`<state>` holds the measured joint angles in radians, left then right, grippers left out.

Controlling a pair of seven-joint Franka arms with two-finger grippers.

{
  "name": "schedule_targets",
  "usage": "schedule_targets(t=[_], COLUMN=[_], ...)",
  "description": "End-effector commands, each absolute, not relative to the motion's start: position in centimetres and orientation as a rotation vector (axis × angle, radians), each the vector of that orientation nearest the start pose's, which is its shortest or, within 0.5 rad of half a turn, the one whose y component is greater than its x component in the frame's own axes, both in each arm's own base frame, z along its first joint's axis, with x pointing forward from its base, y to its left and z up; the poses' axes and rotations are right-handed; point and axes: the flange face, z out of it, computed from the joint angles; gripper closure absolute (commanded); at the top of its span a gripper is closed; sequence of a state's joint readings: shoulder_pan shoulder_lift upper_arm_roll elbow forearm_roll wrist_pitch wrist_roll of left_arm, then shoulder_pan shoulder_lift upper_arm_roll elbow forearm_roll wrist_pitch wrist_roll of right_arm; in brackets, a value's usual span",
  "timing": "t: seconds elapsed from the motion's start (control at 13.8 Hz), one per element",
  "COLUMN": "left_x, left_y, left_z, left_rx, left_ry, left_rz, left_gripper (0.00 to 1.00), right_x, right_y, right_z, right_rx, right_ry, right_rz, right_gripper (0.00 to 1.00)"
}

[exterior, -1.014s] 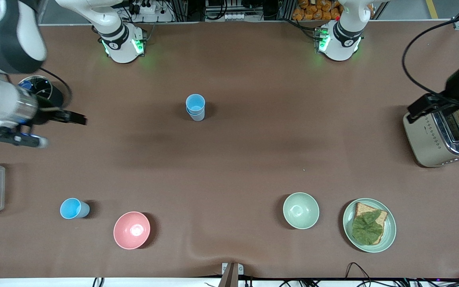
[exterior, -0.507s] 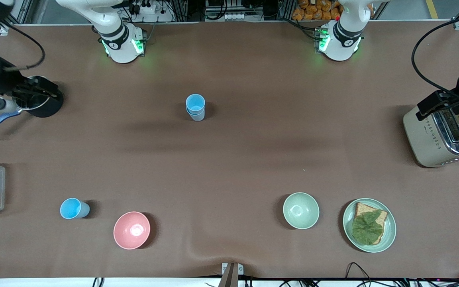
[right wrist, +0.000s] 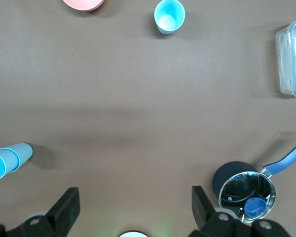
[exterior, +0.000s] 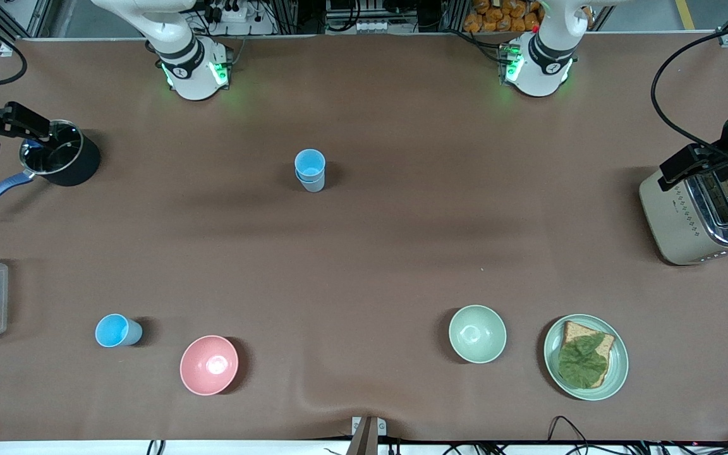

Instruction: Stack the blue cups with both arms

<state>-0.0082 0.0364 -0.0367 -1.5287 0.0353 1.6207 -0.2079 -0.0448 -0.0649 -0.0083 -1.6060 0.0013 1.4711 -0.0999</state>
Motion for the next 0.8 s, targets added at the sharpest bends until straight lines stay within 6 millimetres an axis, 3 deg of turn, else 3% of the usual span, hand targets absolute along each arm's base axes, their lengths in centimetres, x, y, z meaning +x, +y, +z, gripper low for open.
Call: schedule_targets(t=[0.0, 0.22, 0.72], left_x=[56.9, 56.7, 55.2], left_y=[-2.2, -2.9, -5.7], left_z=[62.6, 62.7, 64.0], left_rx=[-3.119, -3.126, -3.128], left_ry=[-0.225, -0.063, 0.018], left_rz=[-0.068, -0.055, 0.041], left_gripper=[0.00, 0.00, 0.00], right_x=[52.4, 52.4, 52.3], right_y=[-2.0, -1.5, -2.0], right_z=[63.8, 63.9, 63.7], right_rx=[-3.156, -3.157, -3.156], right_ry=[-0.010, -0.015, 0.000], right_rz=[0.115, 0.108, 0.120], right_gripper=[0.00, 0.00, 0.00])
